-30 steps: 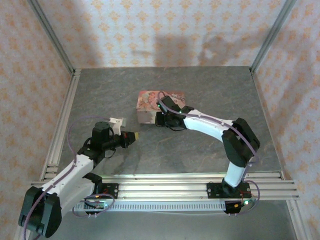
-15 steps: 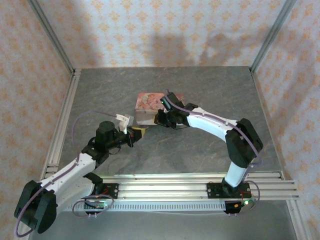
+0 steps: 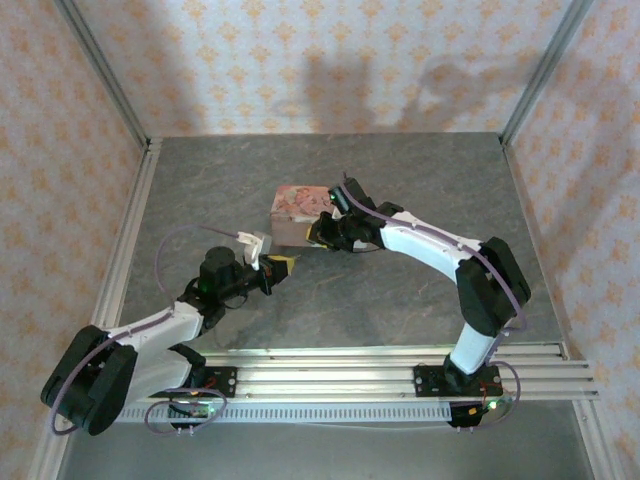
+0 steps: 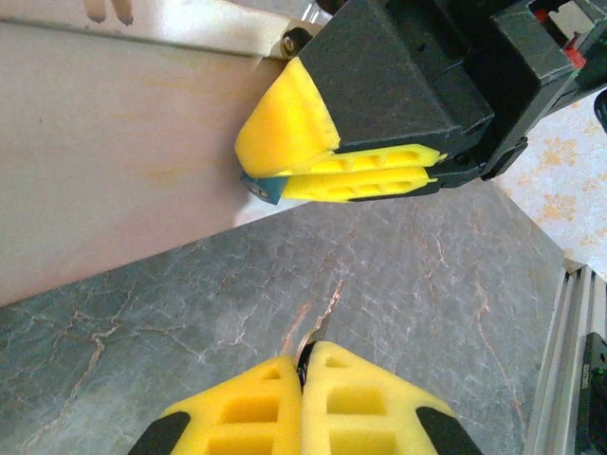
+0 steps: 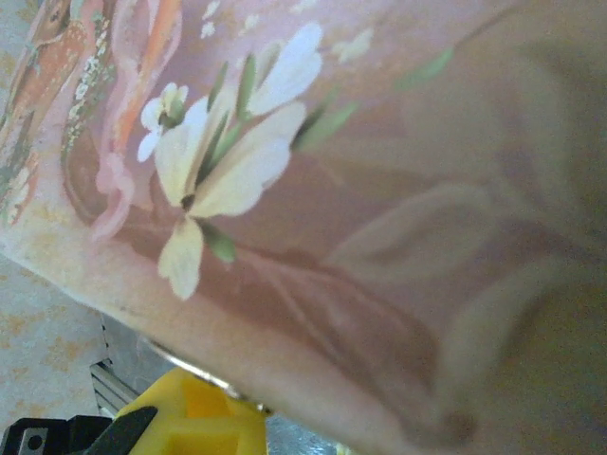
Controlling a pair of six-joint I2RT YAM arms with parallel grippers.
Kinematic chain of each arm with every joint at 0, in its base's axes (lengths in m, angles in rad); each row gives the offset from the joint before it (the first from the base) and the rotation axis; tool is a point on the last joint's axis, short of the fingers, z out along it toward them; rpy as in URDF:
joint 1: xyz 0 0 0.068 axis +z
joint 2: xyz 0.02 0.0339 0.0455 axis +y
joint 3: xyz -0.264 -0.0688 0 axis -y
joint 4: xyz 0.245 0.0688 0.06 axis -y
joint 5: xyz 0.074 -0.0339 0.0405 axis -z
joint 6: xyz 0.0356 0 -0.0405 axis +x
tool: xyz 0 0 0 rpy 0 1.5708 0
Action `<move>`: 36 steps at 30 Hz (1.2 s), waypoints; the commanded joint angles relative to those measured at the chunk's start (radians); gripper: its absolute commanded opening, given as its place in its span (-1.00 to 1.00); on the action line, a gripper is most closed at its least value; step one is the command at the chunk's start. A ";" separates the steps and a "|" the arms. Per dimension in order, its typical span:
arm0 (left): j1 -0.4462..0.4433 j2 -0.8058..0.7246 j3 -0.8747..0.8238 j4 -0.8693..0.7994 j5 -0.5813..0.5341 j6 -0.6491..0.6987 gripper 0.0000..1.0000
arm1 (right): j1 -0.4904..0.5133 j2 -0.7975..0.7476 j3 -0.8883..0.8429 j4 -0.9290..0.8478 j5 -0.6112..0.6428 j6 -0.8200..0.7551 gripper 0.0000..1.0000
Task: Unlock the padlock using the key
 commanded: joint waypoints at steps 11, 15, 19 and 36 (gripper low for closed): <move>0.038 0.074 -0.035 0.253 0.015 -0.020 -1.00 | -0.007 -0.062 0.019 0.065 -0.119 0.069 -1.00; 0.052 0.096 -0.030 0.275 0.035 -0.033 -1.00 | -0.007 -0.066 0.015 0.079 -0.130 0.086 -1.00; 0.068 0.147 -0.014 0.309 0.076 -0.065 -1.00 | -0.007 -0.080 0.002 0.108 -0.128 0.104 -1.00; 0.076 0.244 0.009 0.442 0.112 -0.122 -1.00 | -0.008 -0.091 -0.016 0.148 -0.140 0.130 -1.00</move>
